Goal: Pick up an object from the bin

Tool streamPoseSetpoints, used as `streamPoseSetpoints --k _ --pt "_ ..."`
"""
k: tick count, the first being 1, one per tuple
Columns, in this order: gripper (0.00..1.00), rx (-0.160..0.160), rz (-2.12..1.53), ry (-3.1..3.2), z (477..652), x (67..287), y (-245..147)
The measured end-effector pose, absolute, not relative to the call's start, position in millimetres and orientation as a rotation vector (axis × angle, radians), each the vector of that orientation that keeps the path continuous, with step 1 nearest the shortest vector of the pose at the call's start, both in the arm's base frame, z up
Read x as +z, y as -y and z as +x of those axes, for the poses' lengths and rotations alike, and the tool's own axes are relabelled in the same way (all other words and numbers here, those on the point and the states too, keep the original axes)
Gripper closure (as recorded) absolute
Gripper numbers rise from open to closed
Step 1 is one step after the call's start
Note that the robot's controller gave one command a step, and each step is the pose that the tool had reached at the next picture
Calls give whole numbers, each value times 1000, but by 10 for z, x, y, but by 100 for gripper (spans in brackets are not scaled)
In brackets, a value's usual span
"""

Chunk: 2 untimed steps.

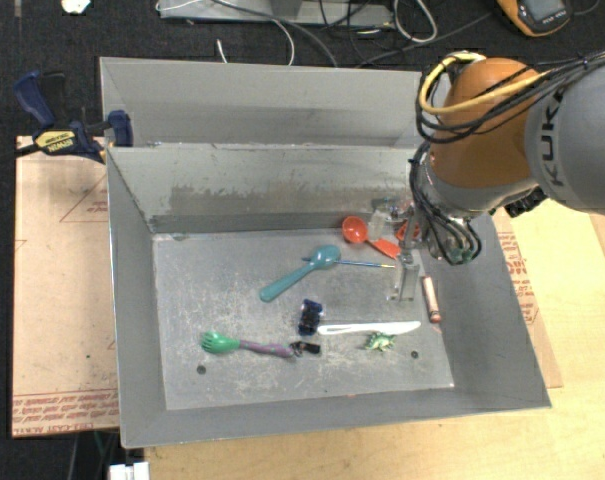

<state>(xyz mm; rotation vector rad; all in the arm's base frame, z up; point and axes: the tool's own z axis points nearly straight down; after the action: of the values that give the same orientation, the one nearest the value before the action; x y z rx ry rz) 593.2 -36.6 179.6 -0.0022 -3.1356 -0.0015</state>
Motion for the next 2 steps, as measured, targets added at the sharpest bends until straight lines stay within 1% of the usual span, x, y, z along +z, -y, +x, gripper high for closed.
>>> streamPoseSetpoints --k 1,2 --pt "0 -1 -1 3143 5946 1845 366" --pt "0 -4 -151 3143 6117 1730 496"
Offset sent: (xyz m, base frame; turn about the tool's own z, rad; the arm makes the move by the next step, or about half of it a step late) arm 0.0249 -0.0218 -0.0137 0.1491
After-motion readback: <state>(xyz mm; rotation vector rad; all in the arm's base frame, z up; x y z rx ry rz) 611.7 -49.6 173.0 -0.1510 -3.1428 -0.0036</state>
